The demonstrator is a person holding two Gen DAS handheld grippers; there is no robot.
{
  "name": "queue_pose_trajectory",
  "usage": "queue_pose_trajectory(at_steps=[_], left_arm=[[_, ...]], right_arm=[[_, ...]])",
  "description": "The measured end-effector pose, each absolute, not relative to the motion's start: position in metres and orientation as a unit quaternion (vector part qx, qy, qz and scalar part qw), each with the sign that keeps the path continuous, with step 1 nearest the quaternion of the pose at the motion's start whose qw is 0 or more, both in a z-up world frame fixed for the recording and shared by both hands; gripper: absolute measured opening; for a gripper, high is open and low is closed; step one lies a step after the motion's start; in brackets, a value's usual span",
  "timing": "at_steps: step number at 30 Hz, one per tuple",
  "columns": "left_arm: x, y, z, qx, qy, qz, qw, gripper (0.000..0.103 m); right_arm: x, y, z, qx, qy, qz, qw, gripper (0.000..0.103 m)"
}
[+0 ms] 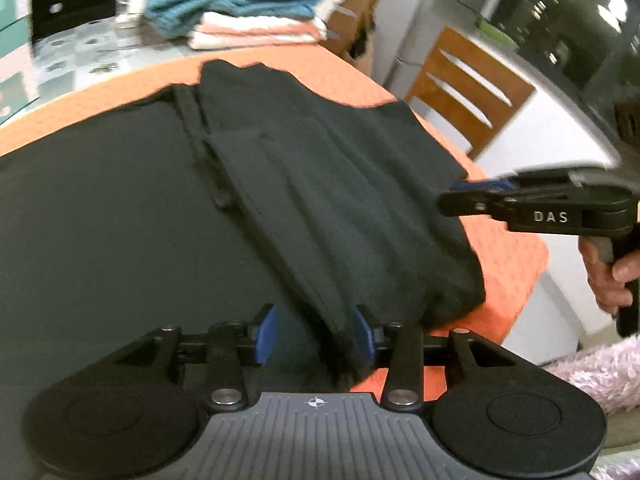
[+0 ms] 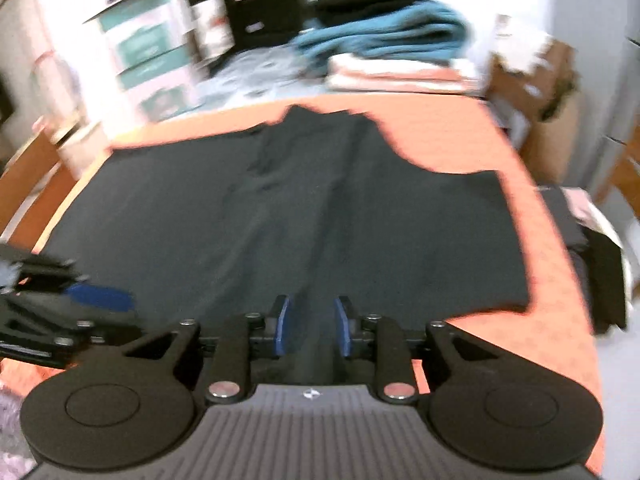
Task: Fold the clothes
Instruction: 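Lay the folded edge flat and open both tools, then pinch the shirt edge with the right tool and lift it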
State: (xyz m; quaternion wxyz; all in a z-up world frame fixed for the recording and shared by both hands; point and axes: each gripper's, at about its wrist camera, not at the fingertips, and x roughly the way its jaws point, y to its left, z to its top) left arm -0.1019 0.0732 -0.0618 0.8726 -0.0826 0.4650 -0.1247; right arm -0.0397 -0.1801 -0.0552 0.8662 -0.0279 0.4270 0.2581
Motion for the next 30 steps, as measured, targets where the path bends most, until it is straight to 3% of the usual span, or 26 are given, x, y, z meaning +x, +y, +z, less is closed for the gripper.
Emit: queue_pose_trajectory(at_steps=[9, 14, 21, 22, 24, 26, 30], left_arm=[[-0.075, 0.07, -0.043, -0.133, 0.463, -0.059, 0.875, 0.057], [-0.062, 0.061, -0.04, -0.153, 0.471, -0.034, 0.868, 0.063], [-0.055, 0.052, -0.039, -0.163, 0.483, -0.007, 0.86, 0.064], [-0.055, 0.052, -0.038, -0.164, 0.483, -0.003, 0.86, 0.064], [-0.057, 0.054, -0.036, -0.165, 0.482, 0.007, 0.86, 0.064], [-0.061, 0.059, -0.034, -0.171, 0.479, 0.02, 0.861, 0.064], [-0.069, 0.072, -0.032, -0.213, 0.47, 0.038, 0.856, 0.064]], right_arm=[[0.01, -0.263, -0.078, 0.059, 0.453, 0.126, 0.88, 0.03], [0.034, -0.29, -0.096, 0.085, 0.458, 0.091, 0.88, 0.044], [0.059, -0.299, -0.119, 0.094, 0.47, 0.09, 0.873, 0.046], [0.062, -0.298, -0.121, 0.097, 0.472, 0.092, 0.871, 0.045], [0.068, -0.296, -0.126, 0.1, 0.48, 0.097, 0.866, 0.03], [0.07, -0.292, -0.125, 0.097, 0.476, 0.104, 0.868, 0.004], [0.069, -0.283, -0.104, 0.099, 0.447, 0.133, 0.879, 0.004]])
